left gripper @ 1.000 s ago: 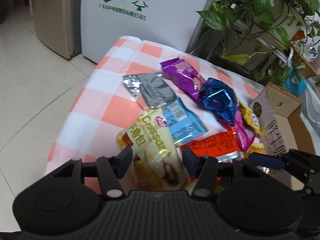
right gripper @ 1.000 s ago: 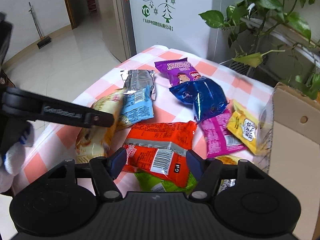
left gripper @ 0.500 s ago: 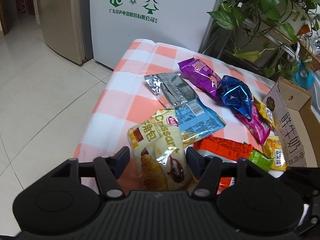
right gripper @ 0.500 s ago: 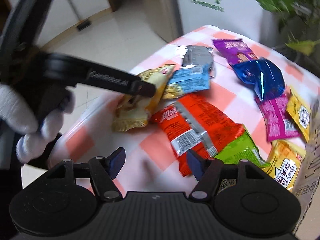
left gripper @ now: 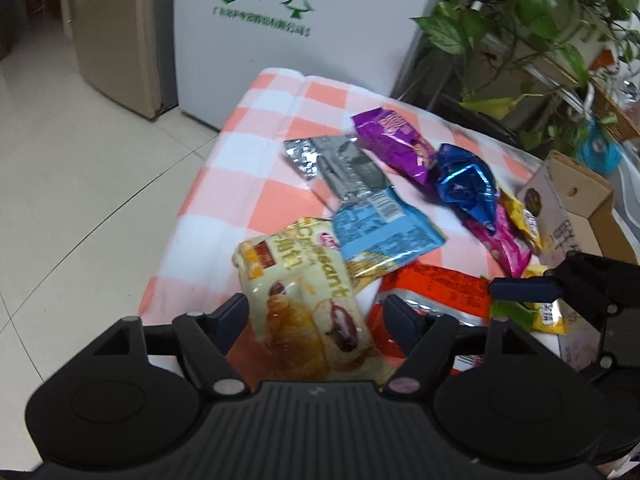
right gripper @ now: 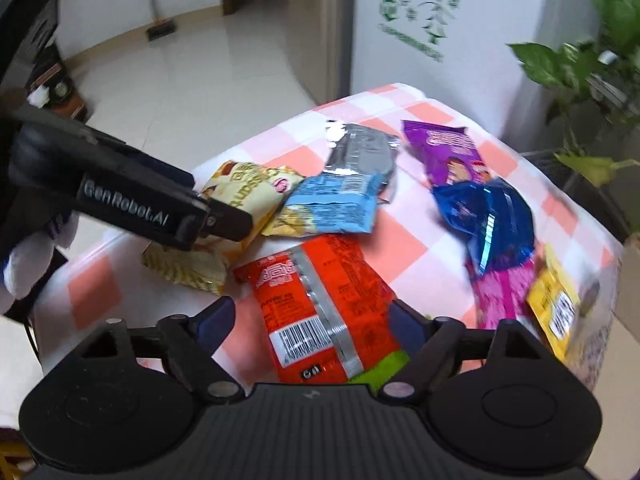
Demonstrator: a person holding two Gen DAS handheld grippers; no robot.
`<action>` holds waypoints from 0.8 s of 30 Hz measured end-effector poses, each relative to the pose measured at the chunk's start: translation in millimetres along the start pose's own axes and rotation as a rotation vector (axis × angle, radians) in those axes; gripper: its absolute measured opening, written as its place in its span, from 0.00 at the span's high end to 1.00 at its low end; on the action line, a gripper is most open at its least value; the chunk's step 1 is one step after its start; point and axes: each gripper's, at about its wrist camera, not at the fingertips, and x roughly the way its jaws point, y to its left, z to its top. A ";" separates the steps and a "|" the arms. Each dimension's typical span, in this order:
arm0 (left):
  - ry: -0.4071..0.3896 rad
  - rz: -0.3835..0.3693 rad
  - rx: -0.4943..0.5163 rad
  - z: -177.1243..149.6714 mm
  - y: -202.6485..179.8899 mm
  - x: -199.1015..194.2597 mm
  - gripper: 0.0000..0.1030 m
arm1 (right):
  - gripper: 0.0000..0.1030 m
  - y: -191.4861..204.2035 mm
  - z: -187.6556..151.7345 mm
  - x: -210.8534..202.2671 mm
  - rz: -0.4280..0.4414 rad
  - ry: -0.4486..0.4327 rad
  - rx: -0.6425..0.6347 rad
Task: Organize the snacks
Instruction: 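Close left gripper on Croissant bag while right gripper closes on red bag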
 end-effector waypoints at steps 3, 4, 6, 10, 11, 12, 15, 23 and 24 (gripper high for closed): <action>0.008 0.023 -0.002 -0.6 1.6 5.7 0.26 | 0.07 1.4 1.2 7.0 -0.014 0.006 -0.035; 0.015 0.016 -0.012 -0.6 2.7 7.1 0.25 | 0.07 1.4 1.6 8.9 -0.015 0.008 -0.042; 0.026 0.012 -0.017 -0.9 2.6 10.5 0.23 | 0.06 -0.2 3.6 13.3 -0.013 0.005 -0.048; 0.046 0.030 -0.013 -1.9 1.7 17.6 0.19 | 0.05 -2.8 8.0 22.3 -0.027 0.005 -0.061; 0.050 0.033 -0.017 -2.3 2.0 18.9 0.18 | 0.05 -2.9 8.9 23.8 -0.025 0.004 -0.067; 0.056 0.038 -0.020 -2.6 2.0 20.7 0.16 | 0.04 -4.3 9.2 25.5 -0.014 0.001 -0.062; 0.076 0.056 -0.025 -3.8 1.8 27.8 0.15 | 0.04 -5.6 9.4 34.6 -0.001 0.018 -0.050; 0.090 0.102 -0.014 -7.7 3.0 37.0 0.02 | 0.07 0.1 8.7 36.9 -0.004 0.055 -0.057; 0.091 0.101 -0.012 -7.8 2.9 37.5 0.01 | 0.08 0.6 8.3 36.1 -0.005 0.056 -0.057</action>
